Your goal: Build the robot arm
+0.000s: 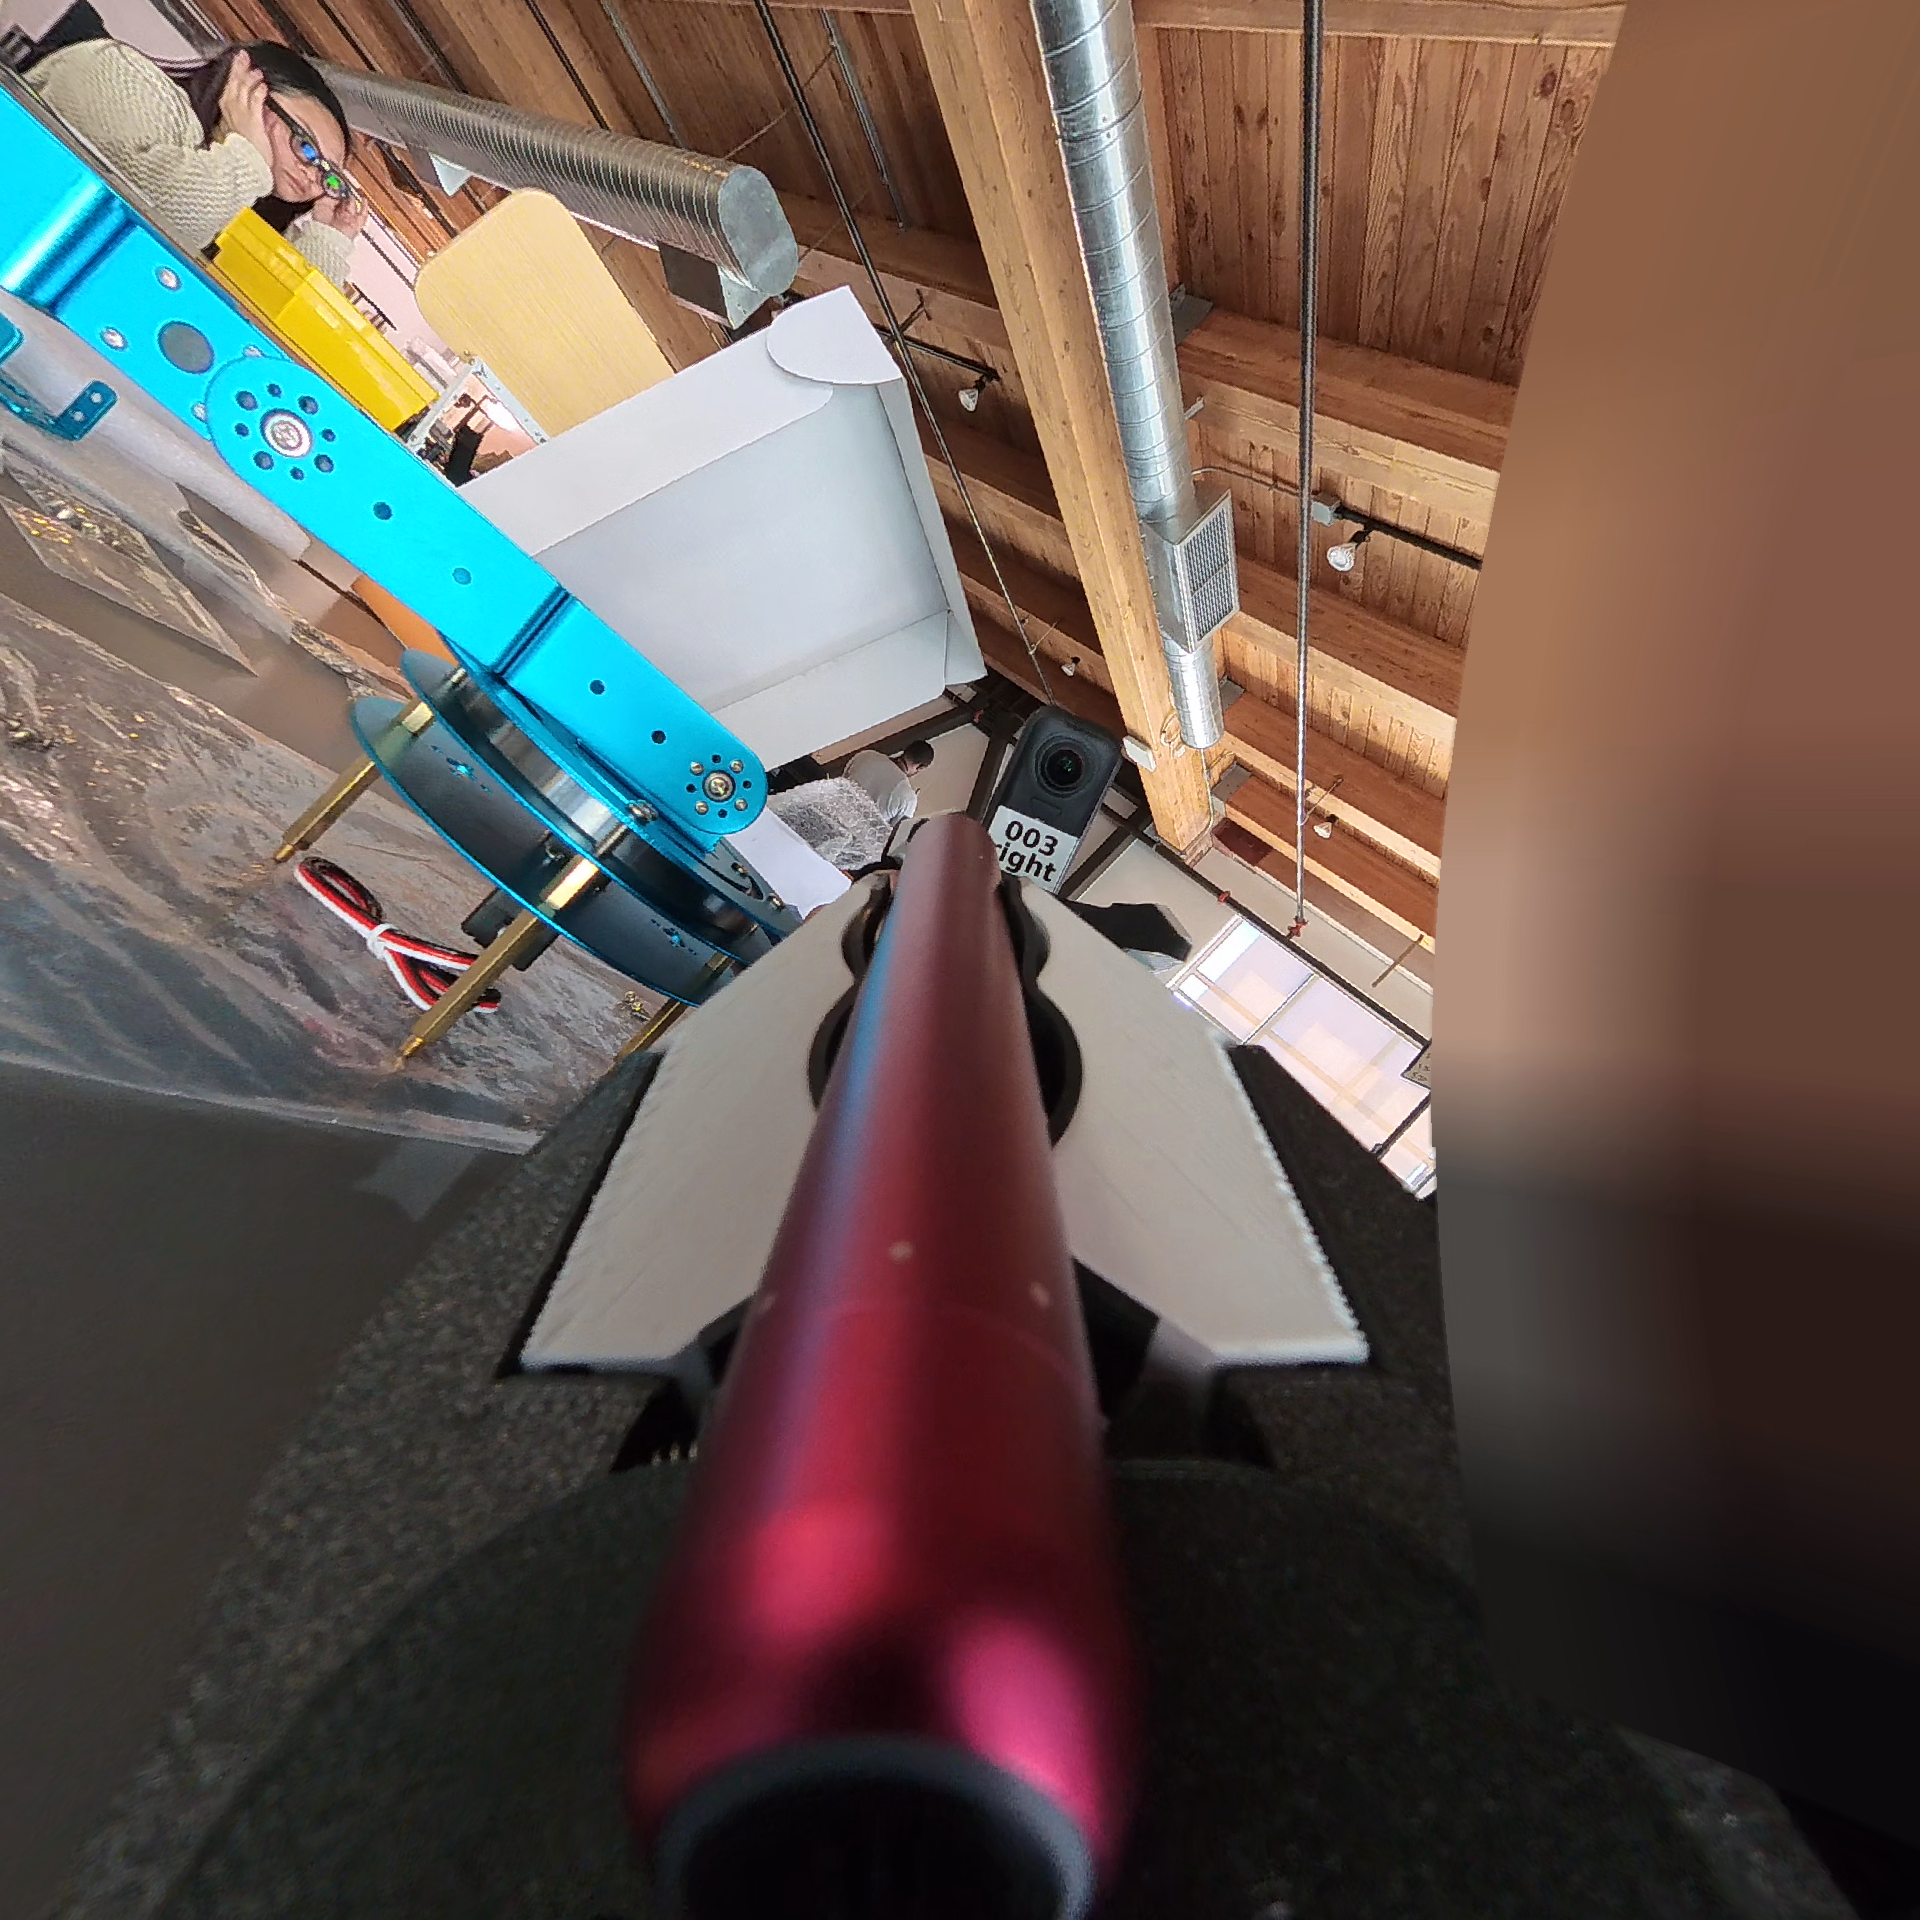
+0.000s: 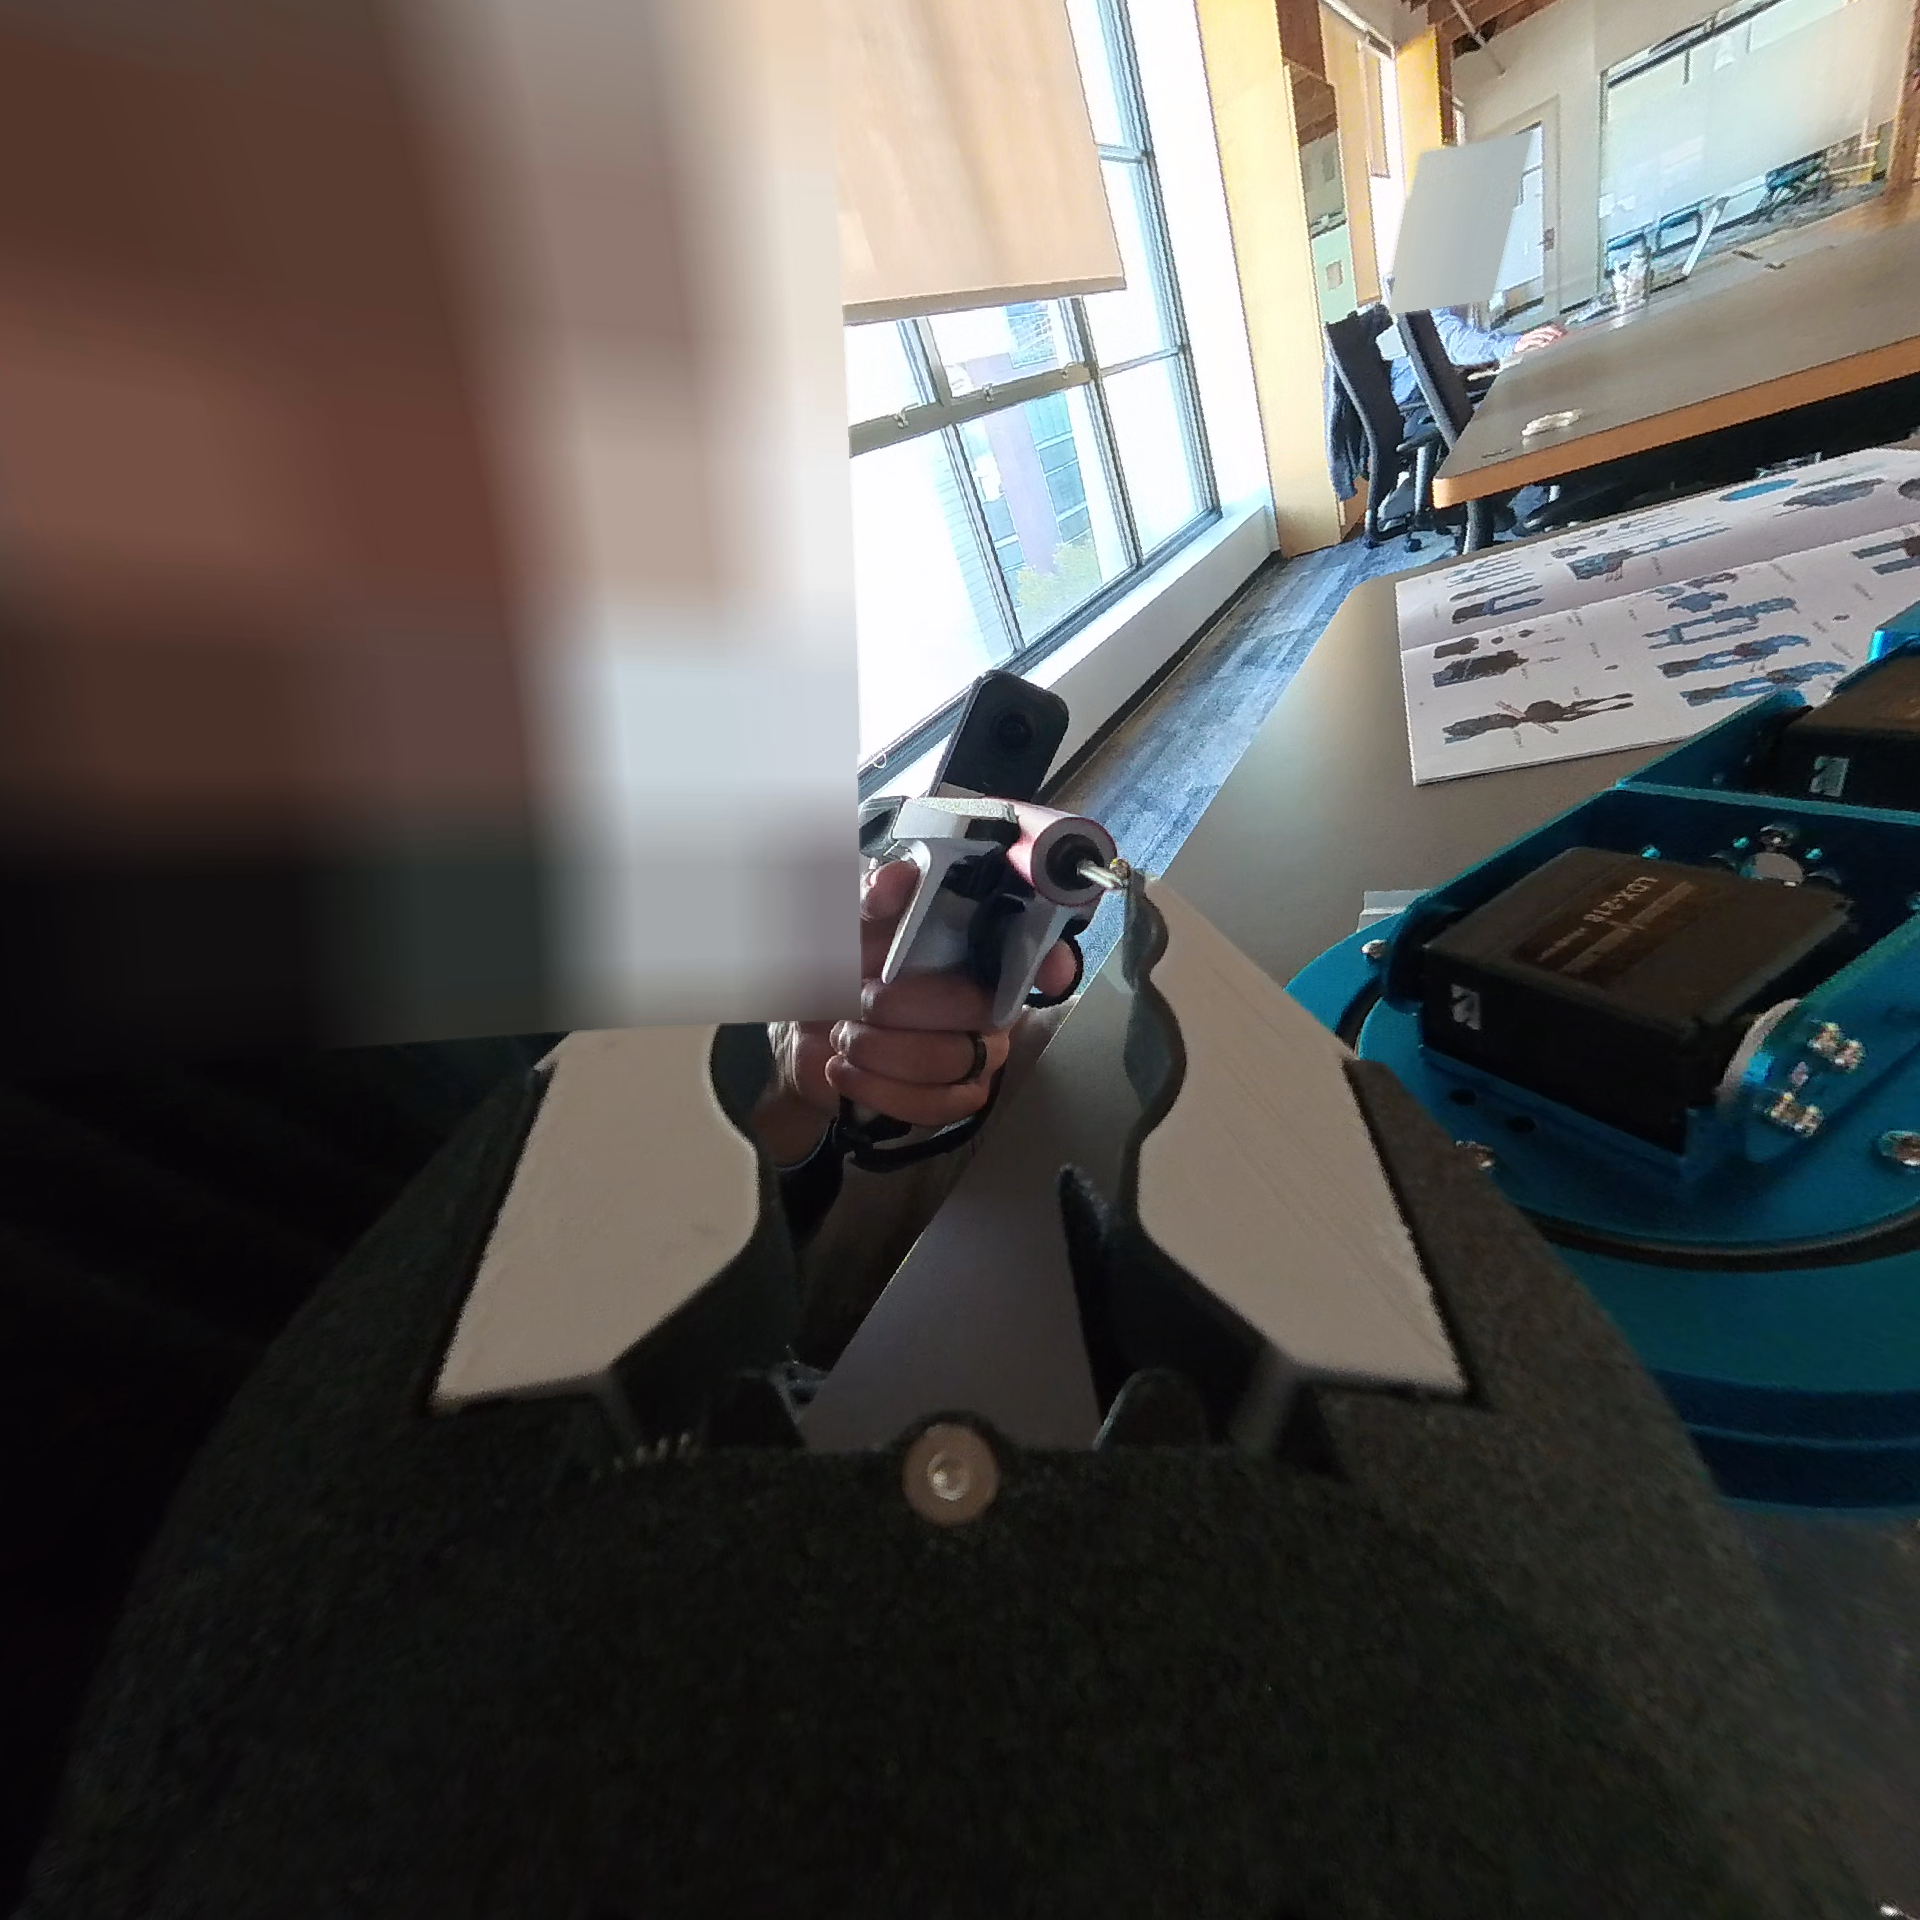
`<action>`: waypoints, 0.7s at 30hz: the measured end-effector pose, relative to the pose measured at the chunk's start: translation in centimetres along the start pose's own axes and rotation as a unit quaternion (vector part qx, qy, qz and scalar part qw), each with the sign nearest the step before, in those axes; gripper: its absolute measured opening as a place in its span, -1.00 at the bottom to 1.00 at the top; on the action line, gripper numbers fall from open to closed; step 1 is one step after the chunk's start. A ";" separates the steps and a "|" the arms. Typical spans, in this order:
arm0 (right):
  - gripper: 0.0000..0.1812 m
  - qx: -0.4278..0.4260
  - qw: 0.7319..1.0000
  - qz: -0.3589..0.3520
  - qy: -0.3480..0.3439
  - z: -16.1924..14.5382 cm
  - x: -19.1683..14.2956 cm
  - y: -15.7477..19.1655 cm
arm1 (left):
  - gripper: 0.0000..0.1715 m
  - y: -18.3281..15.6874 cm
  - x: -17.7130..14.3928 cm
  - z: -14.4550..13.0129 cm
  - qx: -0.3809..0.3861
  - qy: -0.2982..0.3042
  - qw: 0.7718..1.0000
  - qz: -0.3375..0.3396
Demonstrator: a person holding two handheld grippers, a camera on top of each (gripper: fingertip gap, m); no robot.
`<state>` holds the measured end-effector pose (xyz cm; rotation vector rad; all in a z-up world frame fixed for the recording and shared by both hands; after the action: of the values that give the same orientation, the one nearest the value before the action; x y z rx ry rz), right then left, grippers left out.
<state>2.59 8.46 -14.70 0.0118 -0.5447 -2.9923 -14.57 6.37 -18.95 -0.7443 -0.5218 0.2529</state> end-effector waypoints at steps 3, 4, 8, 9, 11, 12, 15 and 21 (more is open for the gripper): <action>-0.28 0.000 1.000 0.000 0.001 0.0 0.0 0.0 | -0.77 0.0 0.1 0.1 0.001 -0.001 1.000 0.001; -0.28 0.000 1.000 -0.001 0.001 0.0 -0.1 0.0 | -0.76 0.0 0.1 0.1 0.001 -0.001 1.000 0.001; -0.35 -0.015 1.000 -0.018 -0.007 0.3 -0.4 -0.1 | -0.75 0.2 0.0 0.2 0.001 0.000 1.000 0.001; -0.40 -0.028 0.999 -0.036 -0.006 0.4 -0.4 -0.3 | -0.76 0.1 0.1 0.1 0.000 0.000 1.000 0.001; -0.51 -0.049 0.996 -0.071 0.000 0.5 -0.4 -0.5 | -0.75 0.3 0.1 0.1 0.001 0.001 1.000 0.001; -0.57 -0.053 0.996 -0.077 0.003 0.5 -0.5 -0.5 | -0.76 0.3 0.1 0.1 0.000 0.002 1.000 0.000; -0.75 -0.053 0.993 -0.105 -0.003 0.9 -0.9 -1.0 | -0.75 0.3 0.3 -0.1 0.002 0.005 1.000 -0.002; -0.71 -0.072 0.985 -0.146 0.063 0.6 -2.5 -2.2 | -0.76 0.4 0.3 0.0 0.007 0.007 1.000 0.003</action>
<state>4.86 10.92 -14.94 0.2937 -0.3364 -3.2766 -14.35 6.77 -19.12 -0.7344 -0.5044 0.2563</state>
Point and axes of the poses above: each gripper's, where its closed fingertips meet, x out along the fingers, z out of its top, y = z × x across the jaws, the point moved 7 cm from there along -x, back along the fingers, and after that the axes turned 3 degrees about y, right-handed, at the moved point
